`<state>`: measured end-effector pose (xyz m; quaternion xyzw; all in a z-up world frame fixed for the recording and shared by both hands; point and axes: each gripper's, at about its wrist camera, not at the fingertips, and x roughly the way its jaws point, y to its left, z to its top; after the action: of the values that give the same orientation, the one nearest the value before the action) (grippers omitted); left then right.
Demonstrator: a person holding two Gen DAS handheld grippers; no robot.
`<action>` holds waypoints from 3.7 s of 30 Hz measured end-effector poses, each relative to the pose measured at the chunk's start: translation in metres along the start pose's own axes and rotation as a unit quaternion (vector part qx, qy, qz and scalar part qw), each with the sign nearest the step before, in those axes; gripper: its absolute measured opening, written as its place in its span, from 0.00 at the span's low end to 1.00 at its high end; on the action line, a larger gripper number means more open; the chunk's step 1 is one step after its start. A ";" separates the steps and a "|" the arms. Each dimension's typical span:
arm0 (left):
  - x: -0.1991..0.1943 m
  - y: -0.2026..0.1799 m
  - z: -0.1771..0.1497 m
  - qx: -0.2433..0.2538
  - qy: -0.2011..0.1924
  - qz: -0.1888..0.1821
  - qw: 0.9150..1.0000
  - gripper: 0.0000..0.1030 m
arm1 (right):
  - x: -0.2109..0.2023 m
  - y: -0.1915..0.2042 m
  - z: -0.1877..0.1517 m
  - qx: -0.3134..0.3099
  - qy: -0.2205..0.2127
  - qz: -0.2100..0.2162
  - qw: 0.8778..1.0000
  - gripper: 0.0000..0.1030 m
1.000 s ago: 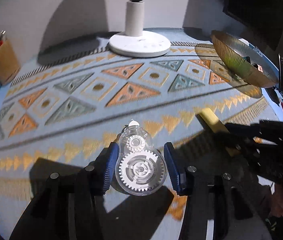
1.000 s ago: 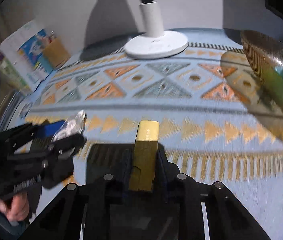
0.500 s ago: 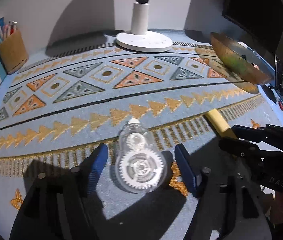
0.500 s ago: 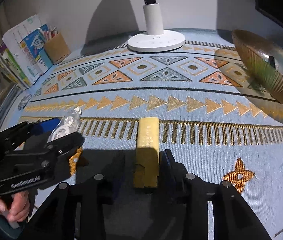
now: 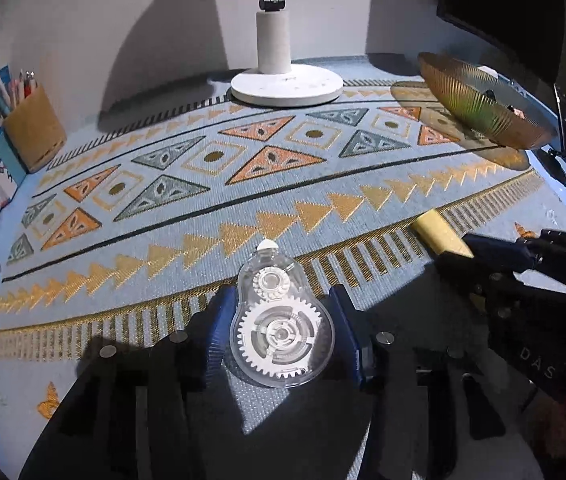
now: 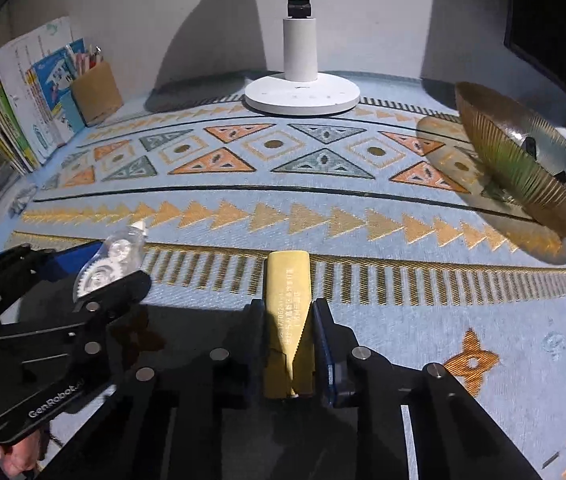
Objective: Organize rigid objects
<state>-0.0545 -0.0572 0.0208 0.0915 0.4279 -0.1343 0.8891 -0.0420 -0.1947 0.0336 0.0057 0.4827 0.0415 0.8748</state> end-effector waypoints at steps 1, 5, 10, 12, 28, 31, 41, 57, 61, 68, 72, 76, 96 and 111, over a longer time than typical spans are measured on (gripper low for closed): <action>-0.002 0.000 0.000 -0.001 -0.004 0.002 1.000 0.44 | -0.003 -0.002 -0.001 0.016 -0.003 0.027 1.000 0.23; -0.006 0.000 0.000 -0.004 -0.014 0.016 1.000 0.44 | -0.014 -0.002 0.001 0.041 -0.018 0.098 0.994 0.23; -0.017 -0.003 0.002 -0.008 -0.024 0.014 1.000 0.44 | -0.030 -0.001 0.004 0.040 -0.032 0.102 0.993 0.23; -0.027 -0.008 0.006 -0.006 -0.035 0.014 0.999 0.44 | -0.039 -0.006 0.007 0.049 -0.041 0.104 0.993 0.23; -0.086 -0.057 0.085 0.026 -0.123 -0.013 0.992 0.43 | -0.132 -0.107 0.039 0.124 -0.153 0.064 0.978 0.23; -0.089 -0.071 0.111 0.031 -0.137 -0.032 0.990 0.43 | -0.154 -0.135 0.044 0.136 -0.181 0.032 0.974 0.23; -0.058 -0.133 0.218 0.026 -0.138 -0.174 0.975 0.43 | -0.179 -0.248 0.063 0.243 -0.214 -0.054 0.944 0.23; 0.080 -0.219 0.240 0.073 -0.053 -0.179 0.980 0.43 | -0.087 -0.304 0.096 0.268 -0.140 -0.075 0.950 0.23; 0.091 -0.223 0.240 0.074 -0.050 -0.176 0.980 0.43 | -0.068 -0.307 0.101 0.265 -0.122 -0.075 0.954 0.23; 0.087 -0.220 0.243 0.071 -0.051 -0.182 0.979 0.70 | -0.057 -0.314 0.105 0.277 -0.112 -0.075 0.951 0.33; 0.065 -0.200 0.239 0.064 -0.071 -0.173 0.980 0.76 | -0.077 -0.310 0.097 0.283 -0.135 -0.074 0.947 0.48; 0.031 -0.169 0.228 0.045 -0.090 -0.159 0.982 0.76 | -0.098 -0.296 0.088 0.283 -0.146 -0.058 0.946 0.48; -0.140 0.007 0.090 -0.083 -0.173 0.009 0.981 0.83 | -0.137 -0.053 0.071 0.055 -0.153 -0.001 0.987 0.57; -0.098 0.019 0.032 -0.073 -0.130 0.053 0.987 0.83 | -0.091 0.006 0.034 -0.005 -0.113 -0.030 0.993 0.68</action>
<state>-0.0831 -0.0329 0.1182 0.0307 0.3120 -0.0660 0.9473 -0.0621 -0.1953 0.1284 -0.0083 0.3803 0.0165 0.9247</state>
